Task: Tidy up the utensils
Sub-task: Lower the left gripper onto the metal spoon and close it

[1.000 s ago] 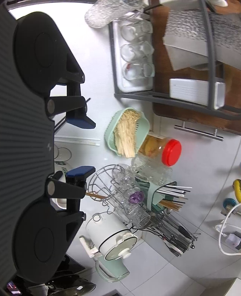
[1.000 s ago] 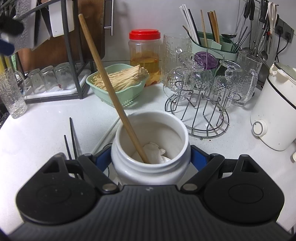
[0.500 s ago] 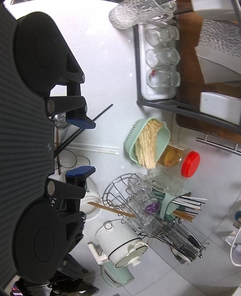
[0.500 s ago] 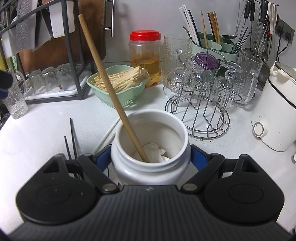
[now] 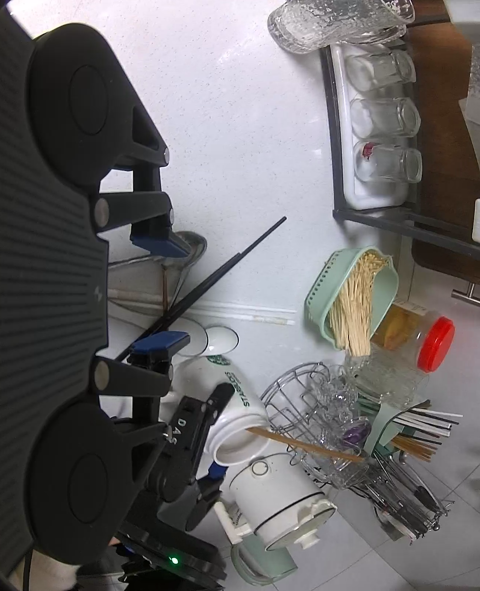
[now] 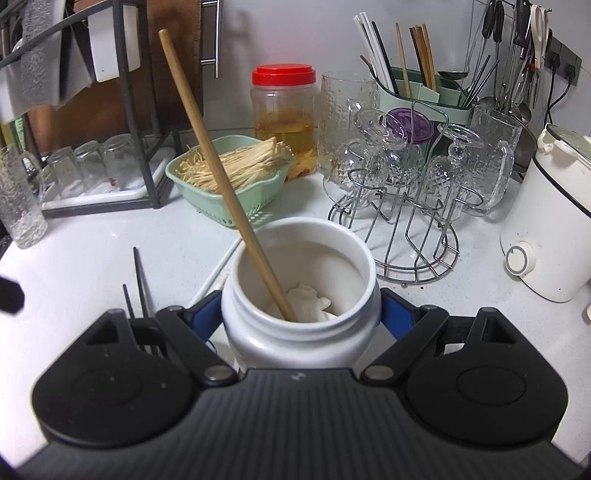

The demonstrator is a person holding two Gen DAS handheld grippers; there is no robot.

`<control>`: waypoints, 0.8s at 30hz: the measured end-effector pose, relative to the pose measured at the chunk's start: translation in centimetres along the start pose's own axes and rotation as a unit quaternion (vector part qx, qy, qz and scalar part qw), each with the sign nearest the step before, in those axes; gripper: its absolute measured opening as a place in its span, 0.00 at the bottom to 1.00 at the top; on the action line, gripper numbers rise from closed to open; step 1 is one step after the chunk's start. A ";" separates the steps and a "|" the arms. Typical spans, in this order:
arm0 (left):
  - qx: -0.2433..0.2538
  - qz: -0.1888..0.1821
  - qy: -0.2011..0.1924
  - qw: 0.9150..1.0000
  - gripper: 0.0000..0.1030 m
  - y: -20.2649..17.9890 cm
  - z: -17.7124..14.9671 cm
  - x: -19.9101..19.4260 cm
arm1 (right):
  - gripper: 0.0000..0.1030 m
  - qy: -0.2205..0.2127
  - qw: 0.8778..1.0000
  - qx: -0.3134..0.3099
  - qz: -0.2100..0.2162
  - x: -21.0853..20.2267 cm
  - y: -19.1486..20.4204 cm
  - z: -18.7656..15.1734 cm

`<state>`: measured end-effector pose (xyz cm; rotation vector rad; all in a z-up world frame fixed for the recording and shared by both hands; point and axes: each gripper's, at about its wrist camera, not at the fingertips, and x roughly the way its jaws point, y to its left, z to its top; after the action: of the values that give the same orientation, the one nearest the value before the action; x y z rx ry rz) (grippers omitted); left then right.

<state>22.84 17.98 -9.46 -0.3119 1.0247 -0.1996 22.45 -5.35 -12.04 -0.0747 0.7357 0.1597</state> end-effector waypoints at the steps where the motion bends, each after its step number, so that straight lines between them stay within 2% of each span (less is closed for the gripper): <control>1: 0.000 -0.001 0.000 1.000 0.49 0.2 -0.1 0.2 | 0.88 0.000 1.000 0.001 0.000 -0.1 0.0 0.0; 7: -0.009 -0.001 0.012 1.000 0.49 1.8 -0.7 1.8 | 0.88 0.000 1.000 0.000 0.000 -0.1 0.0 -0.1; 11: -0.001 -0.006 0.025 1.000 0.49 2.4 -1.2 2.9 | 0.88 0.016 1.000 0.002 -0.005 -0.2 0.2 0.2; 24: 0.019 0.012 0.064 0.998 0.49 3.3 -1.6 8.1 | 0.88 0.031 0.999 0.007 -0.012 -0.4 0.4 0.3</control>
<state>25.59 18.35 -17.91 -0.2556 1.1488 -0.2196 22.28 -4.96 -11.61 -0.0759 0.7977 0.1290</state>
